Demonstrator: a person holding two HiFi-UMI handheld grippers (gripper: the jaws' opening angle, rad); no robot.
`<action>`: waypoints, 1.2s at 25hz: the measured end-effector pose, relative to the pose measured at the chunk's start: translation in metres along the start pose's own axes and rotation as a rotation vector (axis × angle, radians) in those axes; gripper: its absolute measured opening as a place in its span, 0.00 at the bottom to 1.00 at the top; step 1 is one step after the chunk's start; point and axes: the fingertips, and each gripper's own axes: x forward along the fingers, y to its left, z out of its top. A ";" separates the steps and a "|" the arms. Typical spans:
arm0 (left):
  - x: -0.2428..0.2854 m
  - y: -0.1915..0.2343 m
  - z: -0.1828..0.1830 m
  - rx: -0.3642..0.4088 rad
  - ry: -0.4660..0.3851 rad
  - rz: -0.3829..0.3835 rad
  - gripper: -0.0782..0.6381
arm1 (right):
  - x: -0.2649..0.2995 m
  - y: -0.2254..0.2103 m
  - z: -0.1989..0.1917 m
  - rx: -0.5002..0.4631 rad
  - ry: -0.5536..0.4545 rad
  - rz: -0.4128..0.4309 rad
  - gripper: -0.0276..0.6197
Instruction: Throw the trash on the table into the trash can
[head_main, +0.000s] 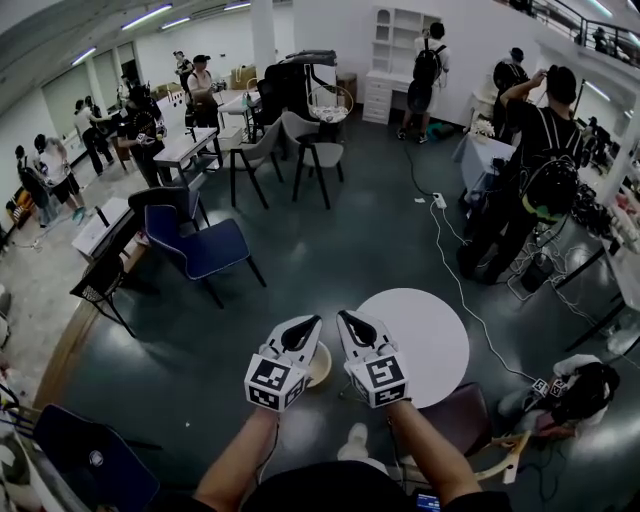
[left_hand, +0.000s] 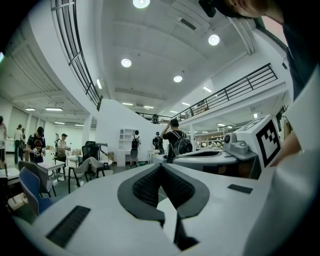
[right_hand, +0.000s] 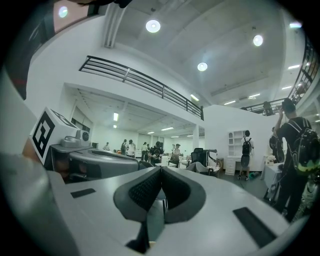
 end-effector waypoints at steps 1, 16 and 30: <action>-0.006 -0.002 0.002 0.002 -0.003 -0.005 0.13 | -0.004 0.006 0.002 -0.003 -0.003 -0.003 0.07; -0.091 -0.066 0.019 0.053 -0.043 -0.077 0.13 | -0.094 0.077 0.023 -0.013 -0.039 -0.047 0.07; -0.156 -0.090 0.003 0.037 -0.053 -0.070 0.13 | -0.138 0.118 0.011 -0.014 -0.016 -0.068 0.07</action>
